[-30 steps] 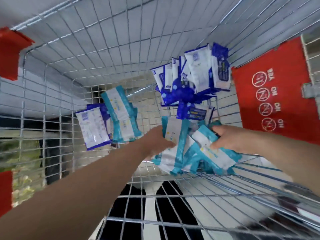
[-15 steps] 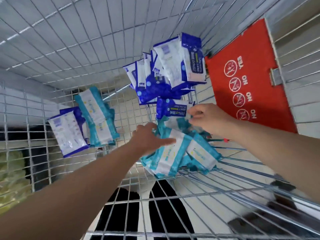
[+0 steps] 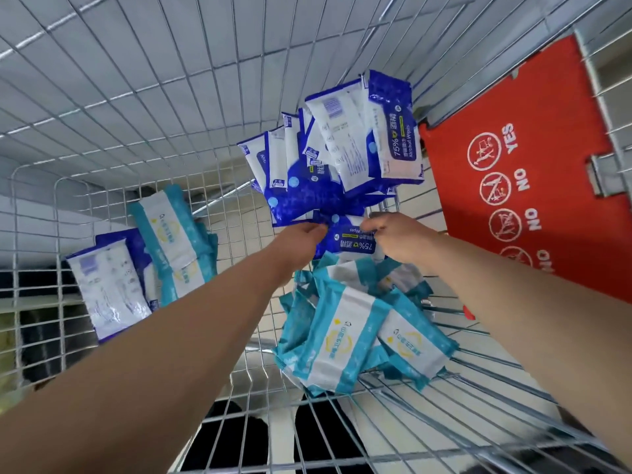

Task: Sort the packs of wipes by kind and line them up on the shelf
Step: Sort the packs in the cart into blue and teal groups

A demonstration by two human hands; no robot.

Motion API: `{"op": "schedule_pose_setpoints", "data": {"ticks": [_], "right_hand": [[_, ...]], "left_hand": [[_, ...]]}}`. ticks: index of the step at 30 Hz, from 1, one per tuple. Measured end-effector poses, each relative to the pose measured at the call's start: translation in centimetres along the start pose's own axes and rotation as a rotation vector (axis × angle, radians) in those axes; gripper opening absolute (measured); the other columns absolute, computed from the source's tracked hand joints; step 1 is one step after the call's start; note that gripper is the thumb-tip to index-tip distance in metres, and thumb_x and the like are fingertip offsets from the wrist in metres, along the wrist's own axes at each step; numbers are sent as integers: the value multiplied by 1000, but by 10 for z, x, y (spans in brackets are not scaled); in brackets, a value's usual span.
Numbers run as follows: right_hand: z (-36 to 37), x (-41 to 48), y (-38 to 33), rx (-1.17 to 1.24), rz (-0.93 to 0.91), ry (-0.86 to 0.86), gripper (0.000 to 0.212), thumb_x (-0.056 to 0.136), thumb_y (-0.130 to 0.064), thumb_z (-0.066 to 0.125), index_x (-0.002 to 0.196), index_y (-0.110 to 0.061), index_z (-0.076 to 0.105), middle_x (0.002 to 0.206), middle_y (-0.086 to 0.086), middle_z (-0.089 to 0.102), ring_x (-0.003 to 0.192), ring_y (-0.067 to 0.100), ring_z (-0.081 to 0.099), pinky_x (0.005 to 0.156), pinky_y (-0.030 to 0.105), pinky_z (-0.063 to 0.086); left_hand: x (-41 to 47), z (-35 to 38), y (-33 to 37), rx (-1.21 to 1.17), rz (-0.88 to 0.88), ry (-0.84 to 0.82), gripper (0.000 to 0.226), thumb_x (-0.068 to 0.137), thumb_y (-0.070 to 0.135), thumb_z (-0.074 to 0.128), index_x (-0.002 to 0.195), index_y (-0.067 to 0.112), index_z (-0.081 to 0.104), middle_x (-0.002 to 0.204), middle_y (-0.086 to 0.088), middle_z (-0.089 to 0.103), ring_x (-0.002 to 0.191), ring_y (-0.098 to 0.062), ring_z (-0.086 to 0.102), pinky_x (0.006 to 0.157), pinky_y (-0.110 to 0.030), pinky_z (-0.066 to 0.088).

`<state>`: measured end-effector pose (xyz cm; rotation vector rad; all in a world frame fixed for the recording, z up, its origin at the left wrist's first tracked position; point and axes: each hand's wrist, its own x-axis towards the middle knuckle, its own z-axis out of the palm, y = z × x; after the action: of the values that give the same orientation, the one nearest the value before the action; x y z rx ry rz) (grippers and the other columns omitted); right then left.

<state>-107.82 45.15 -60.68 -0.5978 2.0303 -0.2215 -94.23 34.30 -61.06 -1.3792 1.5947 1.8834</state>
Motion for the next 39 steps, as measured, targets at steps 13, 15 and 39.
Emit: {"op": "schedule_pose_setpoints", "data": {"ticks": [13, 15, 39], "right_hand": [[-23, -67, -45, 274, -155, 102, 44, 92, 5, 36, 115, -17, 66, 108, -1, 63, 82, 3, 66, 60, 15, 49], [-26, -77, -62, 367, -213, 189, 36, 90, 4, 43, 107, -16, 68, 112, -3, 64, 102, 17, 63, 79, 22, 49], [-78, -45, -93, 233, -283, 536, 30, 92, -10, 52, 119, -3, 62, 125, 11, 61, 112, 24, 58, 91, 26, 45]], "left_hand": [[-65, -52, 30, -364, 116, -28, 18, 95, 26, 57, 97, 16, 72, 103, -6, 74, 96, -23, 69, 82, -41, 57], [-74, -59, 48, -428, 161, -49, 12, 91, 21, 62, 96, 12, 68, 98, -7, 74, 87, -21, 69, 76, -40, 58], [-38, -60, 114, 103, 476, 225, 37, 91, 12, 59, 127, 18, 56, 120, 3, 62, 96, -11, 61, 85, -32, 54]]}}
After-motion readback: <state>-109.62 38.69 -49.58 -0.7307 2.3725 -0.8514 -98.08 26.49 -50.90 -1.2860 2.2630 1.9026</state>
